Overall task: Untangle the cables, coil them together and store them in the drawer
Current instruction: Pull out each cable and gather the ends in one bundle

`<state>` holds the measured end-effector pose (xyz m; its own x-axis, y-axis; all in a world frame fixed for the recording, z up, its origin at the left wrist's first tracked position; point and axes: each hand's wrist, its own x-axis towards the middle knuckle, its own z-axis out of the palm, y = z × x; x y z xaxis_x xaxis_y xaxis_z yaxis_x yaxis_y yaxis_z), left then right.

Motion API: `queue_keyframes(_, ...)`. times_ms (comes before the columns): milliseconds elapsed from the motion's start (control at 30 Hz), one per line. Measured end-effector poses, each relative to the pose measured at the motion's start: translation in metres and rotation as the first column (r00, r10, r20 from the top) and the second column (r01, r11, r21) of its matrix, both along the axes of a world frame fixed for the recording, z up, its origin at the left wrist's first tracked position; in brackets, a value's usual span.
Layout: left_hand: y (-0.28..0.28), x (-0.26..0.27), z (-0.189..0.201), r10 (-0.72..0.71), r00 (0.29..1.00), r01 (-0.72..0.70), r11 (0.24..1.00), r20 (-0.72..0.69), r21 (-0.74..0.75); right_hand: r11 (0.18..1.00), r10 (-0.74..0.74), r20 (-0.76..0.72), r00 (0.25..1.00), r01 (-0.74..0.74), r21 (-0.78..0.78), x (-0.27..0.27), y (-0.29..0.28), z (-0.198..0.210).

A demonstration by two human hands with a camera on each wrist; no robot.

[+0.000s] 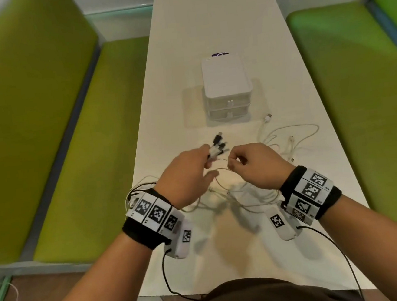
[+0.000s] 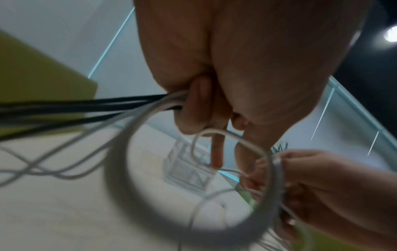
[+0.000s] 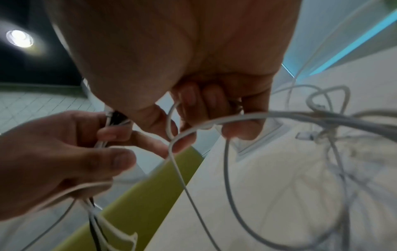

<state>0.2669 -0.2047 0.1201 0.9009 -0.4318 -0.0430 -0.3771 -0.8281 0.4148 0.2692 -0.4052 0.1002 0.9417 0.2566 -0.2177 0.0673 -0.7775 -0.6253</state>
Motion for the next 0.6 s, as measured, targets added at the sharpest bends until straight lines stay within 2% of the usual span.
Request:
queue_keyframes(100, -0.011, -0.002, -0.006, -0.01, 0.999, 0.01, 1.0, -0.049, -0.002, 0.992, 0.053, -0.021, 0.998, -0.05, 0.118, -0.001, 0.002, 0.002)
queue_keyframes(167, -0.011, -0.001, -0.009, -0.026, 0.999, 0.022, 0.996, -0.045, -0.084, 0.982, 0.075, -0.017, 0.997, -0.07, 0.178, -0.002, 0.001, 0.004)
queue_keyframes(233, -0.006, 0.002, -0.009, 0.002, 0.998, -0.015, 0.978, -0.062, -0.208, 0.972, 0.022, 0.002, 1.0, -0.022, 0.234, -0.001, -0.005, 0.006)
queue_keyframes(333, 0.006, 0.009, -0.005, 0.167, 0.978, -0.204, 0.891, -0.126, -0.405, 0.926, -0.071, -0.031, 0.997, 0.077, 0.37, 0.002, -0.019, 0.007)
queue_keyframes(467, 0.019, 0.015, -0.007, 0.318, 0.921, -0.389, 0.757, -0.225, -0.524, 0.952, -0.085, -0.044, 0.995, 0.095, 0.29, 0.007, -0.027, 0.004)
queue_keyframes(500, 0.023, 0.017, -0.009, 0.359, 0.904, -0.427, 0.748, -0.232, -0.507, 0.957, -0.115, -0.038, 0.993, 0.121, 0.263, 0.008, -0.027, 0.003)
queue_keyframes(533, 0.026, 0.019, -0.011, 0.391, 0.893, -0.45, 0.781, -0.223, -0.432, 0.959, -0.133, -0.032, 0.991, 0.137, 0.25, 0.009, -0.028, 0.003)
queue_keyframes(600, 0.03, 0.021, -0.018, 0.401, 0.903, -0.419, 0.901, -0.152, -0.112, 0.963, -0.101, -0.023, 0.995, 0.104, 0.247, 0.008, -0.024, 0.001)
